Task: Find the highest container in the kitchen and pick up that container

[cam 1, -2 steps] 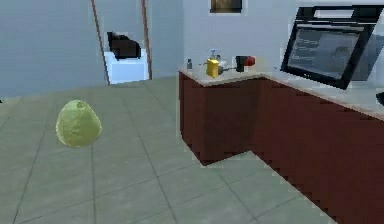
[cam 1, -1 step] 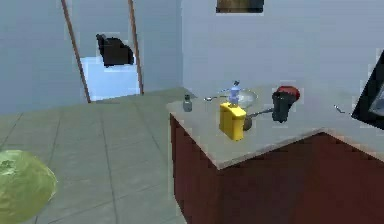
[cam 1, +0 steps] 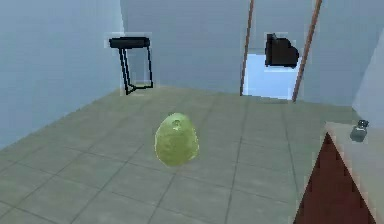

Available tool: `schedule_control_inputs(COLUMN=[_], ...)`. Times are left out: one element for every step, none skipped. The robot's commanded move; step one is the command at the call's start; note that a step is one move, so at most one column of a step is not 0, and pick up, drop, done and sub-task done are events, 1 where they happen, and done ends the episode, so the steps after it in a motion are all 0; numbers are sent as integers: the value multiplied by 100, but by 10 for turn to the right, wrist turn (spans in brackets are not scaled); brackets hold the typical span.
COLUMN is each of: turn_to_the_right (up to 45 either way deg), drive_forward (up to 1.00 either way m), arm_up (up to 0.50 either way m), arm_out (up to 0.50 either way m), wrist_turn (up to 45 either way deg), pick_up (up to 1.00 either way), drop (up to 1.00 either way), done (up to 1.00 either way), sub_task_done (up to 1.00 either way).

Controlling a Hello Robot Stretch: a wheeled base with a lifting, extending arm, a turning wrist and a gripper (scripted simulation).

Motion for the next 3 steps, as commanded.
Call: schedule_control_inputs(turn_to_the_right=[-270,450,60], drive_forward=[0,0,0], arm_up=[0,0,0], arm_out=[0,0,0], wrist_turn=[0,0,0], pick_up=[0,0,0], drop=[0,0,0], done=[0,0,0], sub_task_done=[0,0,0])
